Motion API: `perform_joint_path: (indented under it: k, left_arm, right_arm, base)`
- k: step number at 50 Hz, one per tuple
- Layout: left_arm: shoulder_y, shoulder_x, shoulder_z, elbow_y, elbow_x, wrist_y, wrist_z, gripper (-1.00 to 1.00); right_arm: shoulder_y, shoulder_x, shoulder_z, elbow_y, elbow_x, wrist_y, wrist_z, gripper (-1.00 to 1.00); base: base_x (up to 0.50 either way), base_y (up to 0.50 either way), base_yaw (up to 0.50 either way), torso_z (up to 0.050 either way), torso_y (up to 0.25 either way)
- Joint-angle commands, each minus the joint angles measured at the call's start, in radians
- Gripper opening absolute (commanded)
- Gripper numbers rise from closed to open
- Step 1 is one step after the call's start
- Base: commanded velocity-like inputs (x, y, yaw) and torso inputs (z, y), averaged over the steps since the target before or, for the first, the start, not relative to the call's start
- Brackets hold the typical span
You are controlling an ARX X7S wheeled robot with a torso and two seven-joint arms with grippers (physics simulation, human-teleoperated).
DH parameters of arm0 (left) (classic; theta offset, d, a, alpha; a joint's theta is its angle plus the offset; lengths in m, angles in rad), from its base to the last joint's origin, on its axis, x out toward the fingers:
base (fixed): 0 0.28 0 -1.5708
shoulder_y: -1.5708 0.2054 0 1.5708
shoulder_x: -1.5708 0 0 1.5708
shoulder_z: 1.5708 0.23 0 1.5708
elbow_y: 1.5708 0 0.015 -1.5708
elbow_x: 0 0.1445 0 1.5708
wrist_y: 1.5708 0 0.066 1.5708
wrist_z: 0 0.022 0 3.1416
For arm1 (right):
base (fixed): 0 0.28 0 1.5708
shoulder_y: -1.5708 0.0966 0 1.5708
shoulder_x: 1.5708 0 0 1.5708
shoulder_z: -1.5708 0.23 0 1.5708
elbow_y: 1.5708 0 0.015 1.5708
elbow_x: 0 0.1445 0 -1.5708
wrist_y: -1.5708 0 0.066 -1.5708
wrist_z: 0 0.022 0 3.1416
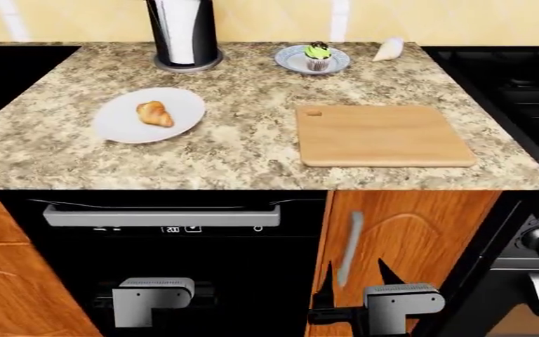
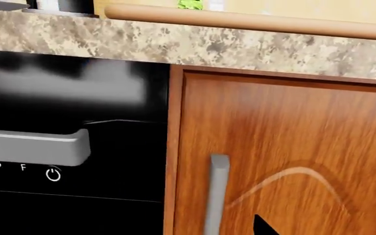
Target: From the different types of pastries on the counter, select a croissant and place it on the cutting board. Then retrieve a jar of jam from the cabinet and place it alongside the croissant on the cutting board.
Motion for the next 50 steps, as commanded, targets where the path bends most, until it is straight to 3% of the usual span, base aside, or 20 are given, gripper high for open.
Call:
perform_joint_path:
  k: [1,8,17,21,25,39,50]
  left_arm:
    - [-0.001,-0.006,0.008,0.001,-0.002,0.002,-0.007,1.0]
    - [0.0,-0.011,0.014,0.001,0.002,0.007,-0.012,1.0]
    - [-0.005,-0.026,0.036,0.003,0.013,0.016,0.003,1.0]
    - [-0.021,-0.028,0.037,0.007,0.012,0.023,0.004,1.0]
    - [-0.051,-0.046,0.058,-0.043,0.044,0.152,0.04,1.0]
    - [-0.242,-0.226,0.1,0.244,-0.12,-0.419,0.261,1.0]
    - [-0.486,-0.332,0.083,0.33,-0.232,-0.61,0.414,1.0]
  right_arm:
    - [0.003,0.006,-0.008,0.002,0.009,-0.001,0.003,1.0]
    - [0.004,0.006,-0.004,0.003,0.015,-0.018,0.015,1.0]
    - [0.033,0.011,-0.009,-0.009,0.041,0.066,0.012,1.0]
    - [0.042,0.022,-0.021,0.013,0.07,0.013,-0.045,1.0]
    - [0.036,0.051,-0.03,-0.031,0.093,0.039,-0.08,1.0]
    - [0.077,0.238,-0.001,-0.473,0.228,0.498,-0.123,1.0]
    - [0.348,0.371,0.114,-0.759,0.478,0.968,-0.138,1.0]
  base:
    - [0.01,0.5,0.0,0.0,0.0]
    - [0.01,0.5,0.0,0.0,0.0]
    - [0.0,0.0,0.0,0.0,0.0]
    - [0.0,0.0,0.0,0.0,0.0]
    - [0.0,0.0,0.0,0.0,0.0]
    - [0.0,0.0,0.0,0.0,0.0]
    - [0.0,0.0,0.0,0.0,0.0]
